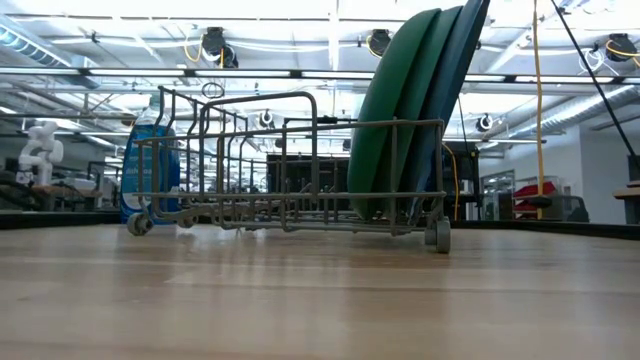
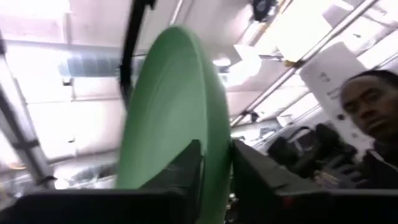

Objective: Sort dishes
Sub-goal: Put the light green plate into the dish rack

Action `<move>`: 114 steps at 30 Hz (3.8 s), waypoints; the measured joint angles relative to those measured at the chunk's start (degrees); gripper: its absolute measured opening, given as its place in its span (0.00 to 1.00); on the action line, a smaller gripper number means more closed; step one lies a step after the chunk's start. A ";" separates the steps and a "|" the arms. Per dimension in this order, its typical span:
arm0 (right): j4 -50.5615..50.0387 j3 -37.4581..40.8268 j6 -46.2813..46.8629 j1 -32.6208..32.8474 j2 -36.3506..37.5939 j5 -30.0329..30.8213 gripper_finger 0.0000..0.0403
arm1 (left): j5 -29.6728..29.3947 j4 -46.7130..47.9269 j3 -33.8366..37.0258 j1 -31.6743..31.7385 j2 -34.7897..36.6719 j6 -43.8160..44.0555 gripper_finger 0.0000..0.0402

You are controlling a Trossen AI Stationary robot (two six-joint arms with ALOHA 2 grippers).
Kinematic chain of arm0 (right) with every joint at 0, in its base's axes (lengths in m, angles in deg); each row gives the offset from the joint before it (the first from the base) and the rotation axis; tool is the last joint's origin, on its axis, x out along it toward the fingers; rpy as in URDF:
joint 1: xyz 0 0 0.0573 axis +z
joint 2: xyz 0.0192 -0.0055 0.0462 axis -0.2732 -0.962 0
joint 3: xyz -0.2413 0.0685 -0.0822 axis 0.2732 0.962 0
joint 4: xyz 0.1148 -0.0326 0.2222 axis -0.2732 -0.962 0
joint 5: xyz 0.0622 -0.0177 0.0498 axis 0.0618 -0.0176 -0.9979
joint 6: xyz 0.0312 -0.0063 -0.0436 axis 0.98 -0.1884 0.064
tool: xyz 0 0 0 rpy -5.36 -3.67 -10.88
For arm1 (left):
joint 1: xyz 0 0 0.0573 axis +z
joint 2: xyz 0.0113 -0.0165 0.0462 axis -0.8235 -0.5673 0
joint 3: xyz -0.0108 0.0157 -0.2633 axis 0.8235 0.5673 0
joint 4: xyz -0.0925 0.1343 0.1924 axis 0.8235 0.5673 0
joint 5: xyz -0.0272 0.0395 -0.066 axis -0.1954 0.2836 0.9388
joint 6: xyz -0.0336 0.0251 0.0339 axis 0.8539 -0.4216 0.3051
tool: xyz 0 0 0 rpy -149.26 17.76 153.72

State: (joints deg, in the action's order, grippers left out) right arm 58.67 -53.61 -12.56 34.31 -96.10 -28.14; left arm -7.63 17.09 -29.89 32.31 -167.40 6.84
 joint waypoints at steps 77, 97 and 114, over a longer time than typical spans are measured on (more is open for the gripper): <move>35.99 -7.54 18.50 9.03 -45.57 123.08 0.04 | -78.66 82.58 10.44 -33.02 33.83 9.67 0.60; 10.07 -7.52 30.99 8.86 -45.53 122.96 0.04 | -70.09 77.61 10.47 -20.85 23.26 9.38 0.60; 5.45 -7.52 29.36 8.60 -45.59 123.08 0.04 | -52.08 69.49 7.93 0.19 21.49 -5.80 0.60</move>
State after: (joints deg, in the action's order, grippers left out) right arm 64.12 -61.13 16.81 42.90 -141.69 94.93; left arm -59.71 86.58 -21.96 32.49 -145.91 1.04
